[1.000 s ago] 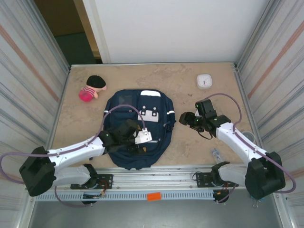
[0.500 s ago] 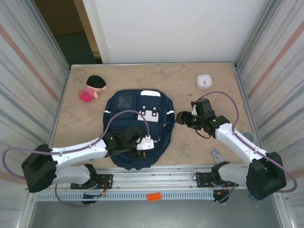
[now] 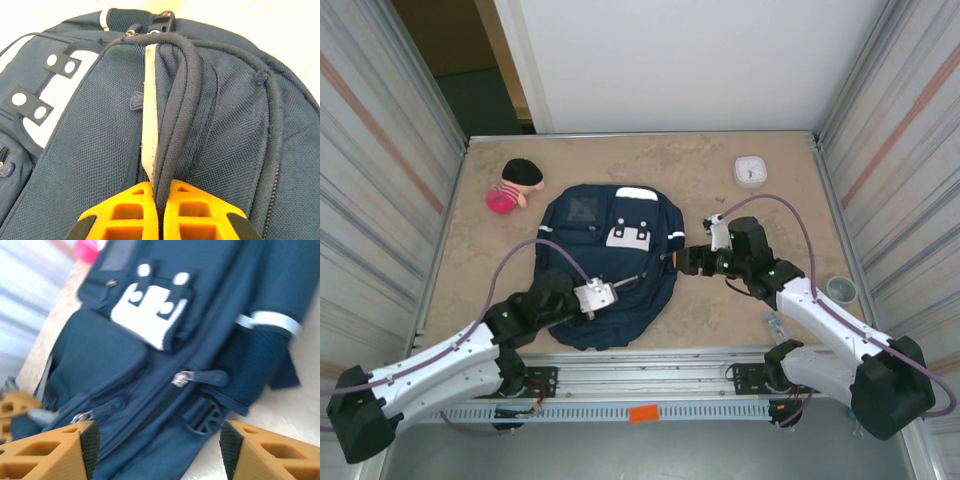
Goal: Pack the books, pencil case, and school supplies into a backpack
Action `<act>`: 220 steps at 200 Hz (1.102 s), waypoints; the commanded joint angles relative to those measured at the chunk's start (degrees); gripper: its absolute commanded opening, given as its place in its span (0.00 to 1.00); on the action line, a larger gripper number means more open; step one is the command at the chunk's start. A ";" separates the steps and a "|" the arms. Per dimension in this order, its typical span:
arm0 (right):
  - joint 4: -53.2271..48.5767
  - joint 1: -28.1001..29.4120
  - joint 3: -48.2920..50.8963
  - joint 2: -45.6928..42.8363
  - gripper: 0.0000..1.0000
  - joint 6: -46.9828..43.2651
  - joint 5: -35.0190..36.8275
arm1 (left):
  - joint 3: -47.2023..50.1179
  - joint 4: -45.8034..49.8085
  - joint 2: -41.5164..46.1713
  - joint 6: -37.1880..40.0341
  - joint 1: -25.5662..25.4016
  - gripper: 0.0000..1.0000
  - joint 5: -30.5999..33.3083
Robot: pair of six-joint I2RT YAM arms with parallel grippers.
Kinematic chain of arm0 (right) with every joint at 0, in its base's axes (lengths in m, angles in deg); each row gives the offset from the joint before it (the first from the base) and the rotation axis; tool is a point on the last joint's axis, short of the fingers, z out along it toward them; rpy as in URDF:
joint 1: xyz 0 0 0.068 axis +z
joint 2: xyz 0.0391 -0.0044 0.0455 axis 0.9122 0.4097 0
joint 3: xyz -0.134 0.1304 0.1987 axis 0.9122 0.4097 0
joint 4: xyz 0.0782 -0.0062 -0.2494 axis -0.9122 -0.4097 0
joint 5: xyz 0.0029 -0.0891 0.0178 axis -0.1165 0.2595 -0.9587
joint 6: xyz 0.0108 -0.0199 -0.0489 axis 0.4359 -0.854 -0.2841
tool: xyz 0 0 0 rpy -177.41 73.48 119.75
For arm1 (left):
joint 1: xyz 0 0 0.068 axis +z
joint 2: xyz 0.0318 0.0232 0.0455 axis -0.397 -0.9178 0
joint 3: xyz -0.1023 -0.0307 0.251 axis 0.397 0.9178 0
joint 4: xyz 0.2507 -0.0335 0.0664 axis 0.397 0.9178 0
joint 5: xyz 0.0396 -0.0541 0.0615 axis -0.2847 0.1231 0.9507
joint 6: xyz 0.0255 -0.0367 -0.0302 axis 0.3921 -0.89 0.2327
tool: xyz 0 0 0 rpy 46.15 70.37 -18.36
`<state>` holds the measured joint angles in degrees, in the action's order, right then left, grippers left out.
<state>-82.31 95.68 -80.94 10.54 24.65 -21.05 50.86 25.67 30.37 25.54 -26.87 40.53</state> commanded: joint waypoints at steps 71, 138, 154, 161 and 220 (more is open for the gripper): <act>8.04 5.33 -3.10 10.97 0.64 -31.32 -16.92 | 0.37 -10.43 3.98 -2.74 1.57 0.00 -9.50; 2.95 5.14 -9.07 18.86 0.61 -36.40 -29.42 | 0.20 -11.04 3.22 -2.57 1.66 0.00 -11.47; -1.24 4.77 -10.65 19.63 0.52 -38.05 -32.49 | 0.03 -10.95 3.17 -2.48 1.83 0.00 -11.03; -2.93 4.59 -11.21 19.80 0.48 -38.51 -33.48 | 0.02 -10.96 3.22 -2.57 1.85 0.00 -10.92; -13.67 3.16 -14.70 18.53 0.24 -40.87 -37.51 | 1.19 -12.86 5.02 -4.08 3.17 0.00 -11.78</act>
<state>-89.33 99.81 -93.33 29.95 -13.97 -54.32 52.06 21.78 33.01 23.11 -24.03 32.40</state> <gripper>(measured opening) 0.229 0.067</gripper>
